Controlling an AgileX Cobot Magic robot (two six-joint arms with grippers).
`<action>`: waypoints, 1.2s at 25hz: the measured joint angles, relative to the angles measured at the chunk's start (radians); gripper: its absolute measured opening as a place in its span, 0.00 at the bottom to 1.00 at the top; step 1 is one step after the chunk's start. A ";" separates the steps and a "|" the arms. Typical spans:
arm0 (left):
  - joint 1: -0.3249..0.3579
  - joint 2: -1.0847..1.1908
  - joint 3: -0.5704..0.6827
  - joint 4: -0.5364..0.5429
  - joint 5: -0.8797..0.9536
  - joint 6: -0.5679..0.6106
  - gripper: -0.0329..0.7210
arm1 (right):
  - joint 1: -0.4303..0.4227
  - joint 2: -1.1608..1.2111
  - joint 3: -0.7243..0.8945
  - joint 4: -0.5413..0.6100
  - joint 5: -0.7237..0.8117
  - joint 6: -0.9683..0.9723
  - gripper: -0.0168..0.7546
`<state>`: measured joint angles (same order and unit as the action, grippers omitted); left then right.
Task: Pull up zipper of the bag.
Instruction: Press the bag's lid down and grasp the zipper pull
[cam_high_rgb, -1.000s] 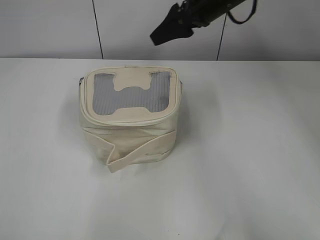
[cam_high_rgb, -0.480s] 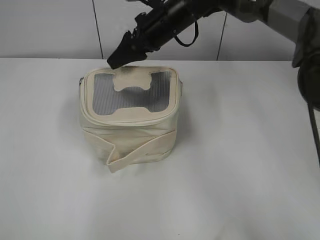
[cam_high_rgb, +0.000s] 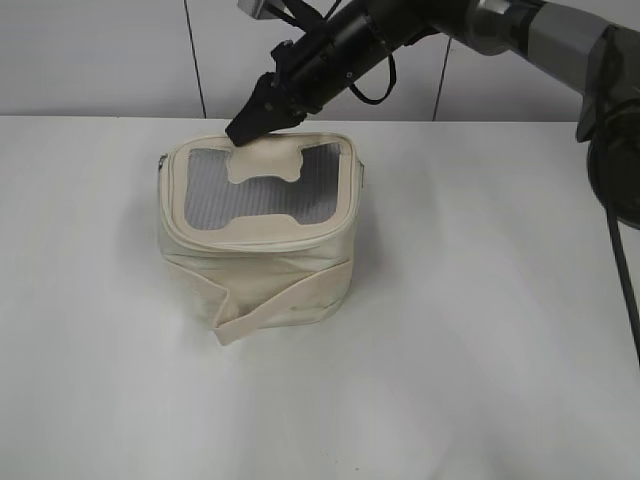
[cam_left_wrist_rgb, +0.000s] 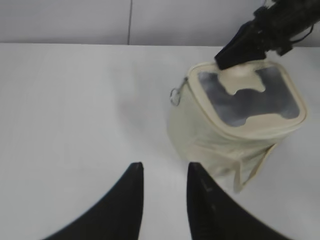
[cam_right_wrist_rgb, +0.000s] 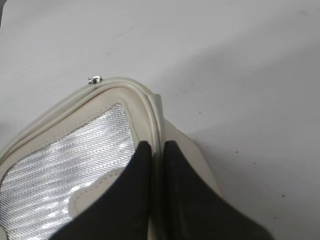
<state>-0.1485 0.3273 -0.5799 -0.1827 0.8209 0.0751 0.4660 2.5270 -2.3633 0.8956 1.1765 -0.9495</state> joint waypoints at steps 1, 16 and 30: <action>-0.007 0.070 -0.004 -0.048 -0.054 0.029 0.36 | 0.000 0.000 0.000 0.000 0.001 0.001 0.08; 0.278 1.149 -0.356 -1.147 0.068 1.294 0.43 | 0.000 0.000 0.000 -0.003 0.003 0.026 0.07; 0.065 1.440 -0.386 -0.891 -0.157 1.561 0.59 | -0.003 0.000 0.000 -0.006 0.003 0.055 0.07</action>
<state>-0.0838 1.7672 -0.9659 -1.0733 0.6641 1.6362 0.4630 2.5270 -2.3633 0.8896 1.1799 -0.8944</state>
